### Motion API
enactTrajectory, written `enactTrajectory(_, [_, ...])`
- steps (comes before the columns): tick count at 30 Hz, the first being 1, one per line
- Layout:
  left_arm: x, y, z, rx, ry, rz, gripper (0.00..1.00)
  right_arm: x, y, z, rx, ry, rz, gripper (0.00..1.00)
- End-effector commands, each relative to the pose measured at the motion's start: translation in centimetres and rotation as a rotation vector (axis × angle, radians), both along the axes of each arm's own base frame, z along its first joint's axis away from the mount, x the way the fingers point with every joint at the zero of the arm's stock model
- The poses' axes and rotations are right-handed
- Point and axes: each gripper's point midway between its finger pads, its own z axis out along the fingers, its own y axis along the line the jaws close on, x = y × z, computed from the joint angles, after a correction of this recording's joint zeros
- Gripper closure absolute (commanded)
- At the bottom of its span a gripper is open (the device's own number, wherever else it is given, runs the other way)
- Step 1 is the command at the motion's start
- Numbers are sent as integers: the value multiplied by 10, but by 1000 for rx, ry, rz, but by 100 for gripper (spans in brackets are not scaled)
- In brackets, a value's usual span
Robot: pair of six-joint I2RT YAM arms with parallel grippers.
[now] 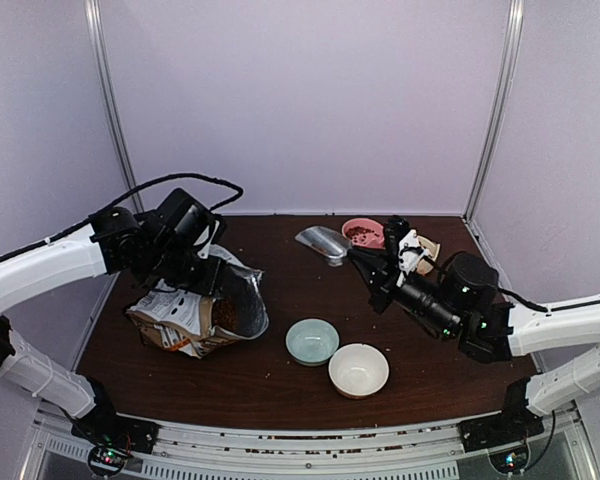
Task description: Serve the pet food
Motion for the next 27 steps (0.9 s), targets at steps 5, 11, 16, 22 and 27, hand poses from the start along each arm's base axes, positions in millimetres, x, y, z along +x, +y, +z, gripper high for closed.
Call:
enactTrajectory(5, [7,12,32,-72,-116,63,100,90,-54,12,-71,94,-221,100])
enactTrajectory(11, [5,14,36,-85,-131,66,100,143,-93,-5,-198,186,-321,100])
enactTrajectory(16, [4,17,37,-86,-138,67,100,175,-115,-16,-247,249,-356,100])
enactTrajectory(22, [3,19,36,-87,-141,72,100,205,-126,-25,-305,302,-373,100])
enactTrajectory(27, [1,22,37,-93,-143,80,100,227,-129,-35,-346,350,-366,100])
